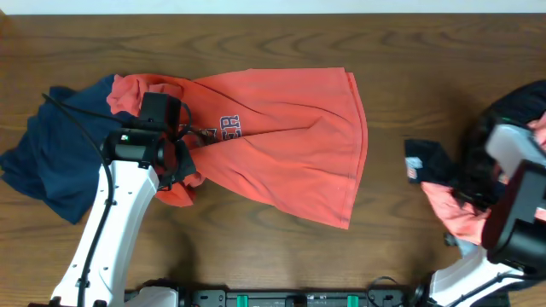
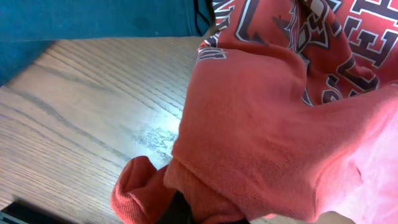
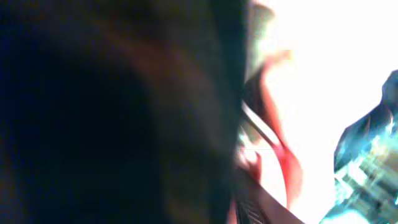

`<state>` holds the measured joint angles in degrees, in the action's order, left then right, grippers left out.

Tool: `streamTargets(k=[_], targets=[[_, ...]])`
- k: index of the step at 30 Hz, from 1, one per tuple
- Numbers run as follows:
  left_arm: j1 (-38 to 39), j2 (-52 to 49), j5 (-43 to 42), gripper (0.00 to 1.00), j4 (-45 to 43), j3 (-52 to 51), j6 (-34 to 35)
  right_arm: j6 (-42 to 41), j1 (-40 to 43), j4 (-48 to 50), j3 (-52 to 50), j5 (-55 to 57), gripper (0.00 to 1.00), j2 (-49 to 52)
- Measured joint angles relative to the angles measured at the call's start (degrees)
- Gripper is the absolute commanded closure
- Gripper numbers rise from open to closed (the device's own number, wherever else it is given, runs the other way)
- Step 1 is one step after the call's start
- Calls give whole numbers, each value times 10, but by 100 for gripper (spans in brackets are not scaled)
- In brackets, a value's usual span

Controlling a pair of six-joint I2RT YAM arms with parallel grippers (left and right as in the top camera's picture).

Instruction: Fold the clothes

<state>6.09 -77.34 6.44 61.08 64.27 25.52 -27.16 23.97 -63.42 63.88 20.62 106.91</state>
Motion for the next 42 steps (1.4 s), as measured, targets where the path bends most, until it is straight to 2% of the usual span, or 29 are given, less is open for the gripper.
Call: streamTargets(k=[5,7,13,17,21,22,23,25,35,38,40,42], targets=[[0,0,0,94,0,0,0,-16,94,-33,65,-24,65,0],[0,0,0,94,0,0,0,-8,114,-33,89,-56,71,-1],[0,0,0,94,0,0,0,102,100,-24,108,-229,70,-13],[0,0,0,94,0,0,0,184,34,-47,109,-337,66,-30],[0,0,0,94,0,0,0,232,-50,-68,107,-390,58,-33],[0,0,0,94,0,0,0,236,-67,-68,104,-396,54,-33],[0,0,0,94,0,0,0,241,-92,-68,97,-405,45,-33],[0,0,0,93,0,0,0,240,-133,-66,76,-414,36,-33],[0,0,0,93,0,0,0,188,-310,16,-73,-471,33,-33],[0,0,0,93,0,0,0,155,-345,63,-99,-464,39,-34],[0,0,0,94,0,0,0,137,-350,89,-101,-461,47,-40],[0,0,0,94,0,0,0,123,-349,130,-99,-457,50,-47]])
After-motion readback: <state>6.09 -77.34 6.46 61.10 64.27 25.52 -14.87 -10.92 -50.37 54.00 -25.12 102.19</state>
